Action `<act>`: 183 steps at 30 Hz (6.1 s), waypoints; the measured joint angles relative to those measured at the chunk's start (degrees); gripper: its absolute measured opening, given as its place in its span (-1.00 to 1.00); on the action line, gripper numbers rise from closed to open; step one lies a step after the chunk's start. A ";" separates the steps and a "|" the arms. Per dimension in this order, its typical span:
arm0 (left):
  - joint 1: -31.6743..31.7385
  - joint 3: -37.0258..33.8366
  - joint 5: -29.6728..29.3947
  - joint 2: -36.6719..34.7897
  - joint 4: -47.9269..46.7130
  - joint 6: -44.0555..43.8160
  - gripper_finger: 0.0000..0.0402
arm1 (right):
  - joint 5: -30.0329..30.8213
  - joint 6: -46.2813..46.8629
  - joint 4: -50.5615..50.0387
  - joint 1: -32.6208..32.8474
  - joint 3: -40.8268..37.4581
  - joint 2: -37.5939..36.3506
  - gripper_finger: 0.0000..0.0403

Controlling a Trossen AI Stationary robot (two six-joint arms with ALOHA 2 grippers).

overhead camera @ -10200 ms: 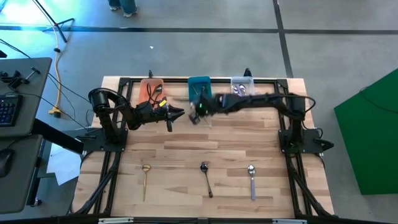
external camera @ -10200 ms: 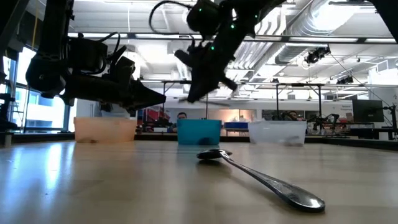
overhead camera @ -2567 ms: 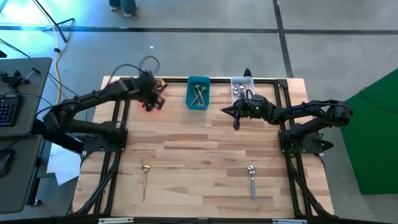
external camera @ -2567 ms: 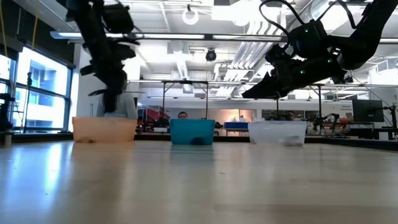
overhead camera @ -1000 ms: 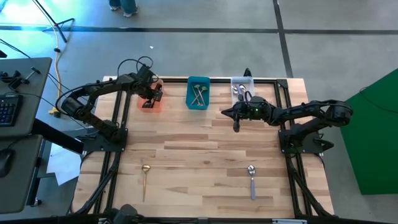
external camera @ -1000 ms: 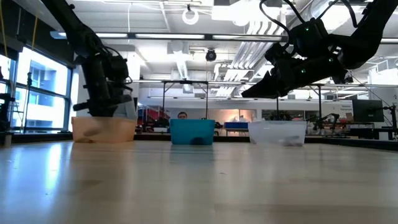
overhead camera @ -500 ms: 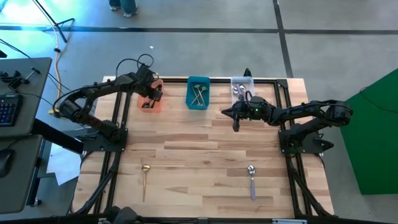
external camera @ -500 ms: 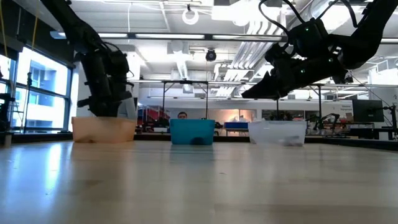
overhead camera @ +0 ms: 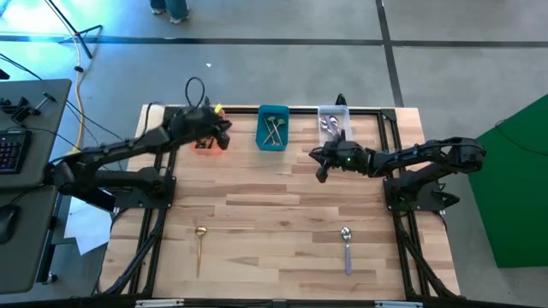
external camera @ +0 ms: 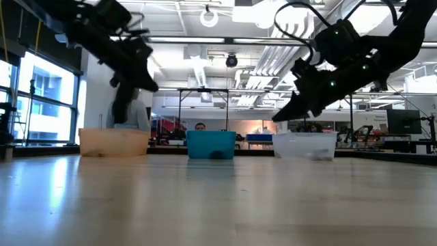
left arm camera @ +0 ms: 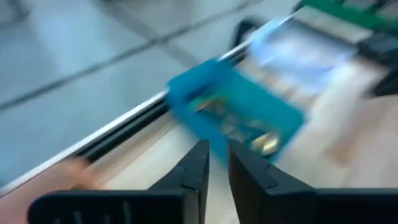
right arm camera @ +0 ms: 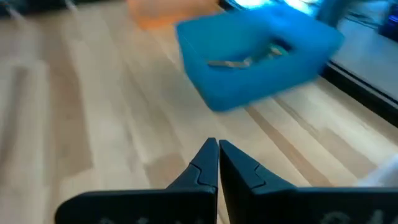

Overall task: Sort silverware by color (type)
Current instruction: Put the purple spoon into the transparent bin

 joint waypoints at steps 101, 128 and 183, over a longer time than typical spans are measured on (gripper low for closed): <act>-25.64 -24.96 5.07 -3.89 38.18 10.26 -0.95 | -4.56 111.17 -89.58 49.76 46.90 21.36 -0.39; -25.64 -24.96 4.67 -3.89 37.22 8.18 -0.95 | -3.34 120.93 -89.14 50.27 47.09 31.27 -0.58; -25.64 -24.96 1.36 -3.89 36.02 5.30 -0.95 | -3.60 0.22 -69.04 -31.50 46.85 23.00 -1.00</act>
